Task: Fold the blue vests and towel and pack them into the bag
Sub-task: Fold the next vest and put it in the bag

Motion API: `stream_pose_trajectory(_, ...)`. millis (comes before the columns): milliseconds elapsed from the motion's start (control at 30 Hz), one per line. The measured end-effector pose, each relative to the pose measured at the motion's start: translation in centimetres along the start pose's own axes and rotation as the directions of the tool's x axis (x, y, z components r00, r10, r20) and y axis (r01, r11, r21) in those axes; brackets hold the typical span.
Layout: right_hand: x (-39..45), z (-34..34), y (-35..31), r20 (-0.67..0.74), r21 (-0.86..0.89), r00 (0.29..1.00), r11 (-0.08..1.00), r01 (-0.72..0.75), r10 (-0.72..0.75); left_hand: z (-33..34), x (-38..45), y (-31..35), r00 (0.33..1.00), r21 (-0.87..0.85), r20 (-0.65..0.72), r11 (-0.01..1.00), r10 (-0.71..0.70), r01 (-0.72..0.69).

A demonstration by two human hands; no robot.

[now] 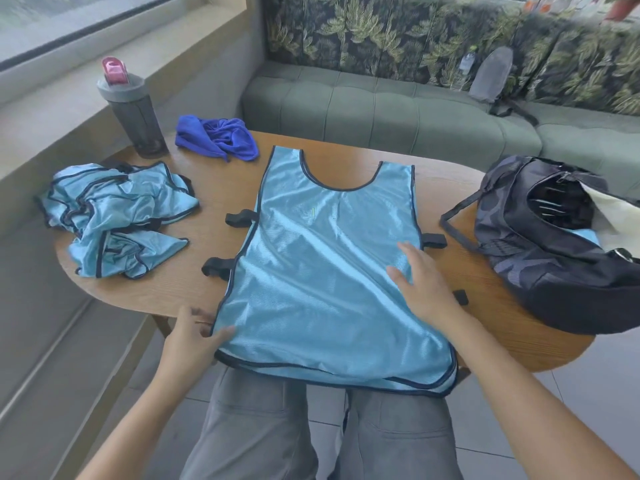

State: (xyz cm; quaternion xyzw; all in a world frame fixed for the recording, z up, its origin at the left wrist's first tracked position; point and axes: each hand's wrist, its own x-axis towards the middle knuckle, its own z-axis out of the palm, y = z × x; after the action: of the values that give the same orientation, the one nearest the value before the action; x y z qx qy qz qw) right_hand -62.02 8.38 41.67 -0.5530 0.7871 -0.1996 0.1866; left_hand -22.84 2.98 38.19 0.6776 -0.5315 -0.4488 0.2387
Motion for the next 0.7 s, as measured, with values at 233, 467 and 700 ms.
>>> stream_pose_trajectory(233,4.6,0.1,7.2,0.084,-0.482,0.994,0.876,-0.02,0.069,-0.1,0.1,-0.7,0.999,0.116,-0.017,0.993,0.031,-0.029)
stream_pose_trajectory(467,1.6,-1.1,6.4,-0.045,-0.369,0.996,0.927,0.061,-0.083,-0.2,-1.2,-0.6,0.992,0.159,-0.021,0.98,0.124,-0.119)
stream_pose_trajectory(700,-11.6,-0.4,7.1,-0.087,-0.377,0.873,0.827,0.418,-0.48,-2.3,-2.0,-5.5,0.487,0.543,0.169,0.332,0.857,-0.771)
